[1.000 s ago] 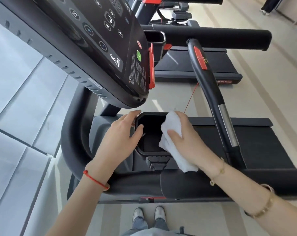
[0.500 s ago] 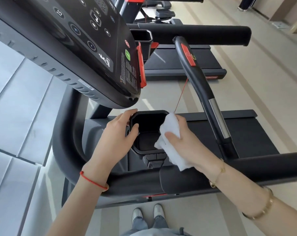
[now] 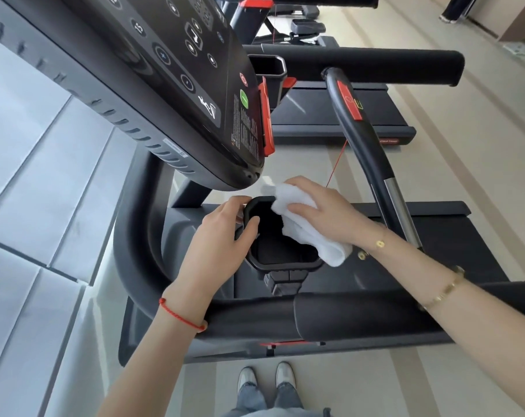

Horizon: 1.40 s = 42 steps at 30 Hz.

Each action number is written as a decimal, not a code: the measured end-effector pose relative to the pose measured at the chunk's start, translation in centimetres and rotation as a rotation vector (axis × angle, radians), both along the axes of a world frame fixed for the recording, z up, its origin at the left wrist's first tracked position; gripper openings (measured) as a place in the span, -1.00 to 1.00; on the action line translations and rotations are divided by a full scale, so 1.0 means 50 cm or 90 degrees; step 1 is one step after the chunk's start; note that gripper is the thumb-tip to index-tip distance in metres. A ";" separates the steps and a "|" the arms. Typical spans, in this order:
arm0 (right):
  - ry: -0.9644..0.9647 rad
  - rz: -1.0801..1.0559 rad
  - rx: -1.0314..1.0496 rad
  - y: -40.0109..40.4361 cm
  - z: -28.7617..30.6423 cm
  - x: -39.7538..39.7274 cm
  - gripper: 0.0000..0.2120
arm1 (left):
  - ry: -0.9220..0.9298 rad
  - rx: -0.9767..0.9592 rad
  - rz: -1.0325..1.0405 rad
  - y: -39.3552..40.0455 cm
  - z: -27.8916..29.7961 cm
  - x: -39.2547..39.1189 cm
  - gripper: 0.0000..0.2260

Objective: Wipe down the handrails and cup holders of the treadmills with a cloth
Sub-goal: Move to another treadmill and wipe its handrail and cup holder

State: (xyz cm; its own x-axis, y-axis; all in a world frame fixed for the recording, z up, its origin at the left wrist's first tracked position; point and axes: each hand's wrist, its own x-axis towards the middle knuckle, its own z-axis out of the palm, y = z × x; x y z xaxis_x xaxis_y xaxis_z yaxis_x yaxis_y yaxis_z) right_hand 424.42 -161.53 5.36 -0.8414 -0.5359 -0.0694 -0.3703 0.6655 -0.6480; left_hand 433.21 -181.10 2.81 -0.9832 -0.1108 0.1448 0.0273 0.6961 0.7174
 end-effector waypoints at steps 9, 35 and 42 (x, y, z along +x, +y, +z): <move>-0.021 -0.025 -0.119 0.109 0.055 0.144 -0.64 | 0.014 -0.014 -0.005 -0.002 -0.004 -0.007 -0.69; 0.181 0.284 0.231 -0.018 0.021 0.120 -0.64 | 0.010 0.055 -0.003 -0.005 0.003 -0.003 -0.72; 0.256 0.338 0.190 0.035 0.033 0.107 -0.61 | 0.009 0.047 0.001 -0.004 0.000 -0.002 -0.71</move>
State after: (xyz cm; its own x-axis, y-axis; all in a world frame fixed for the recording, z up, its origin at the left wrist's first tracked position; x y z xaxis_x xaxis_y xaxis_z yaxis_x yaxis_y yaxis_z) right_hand 429.79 -159.77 7.01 -0.4646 -0.8854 -0.0170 -0.8634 0.4572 -0.2132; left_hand 433.09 -181.32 2.83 -0.9810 -0.1226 0.1505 0.0373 0.6419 0.7659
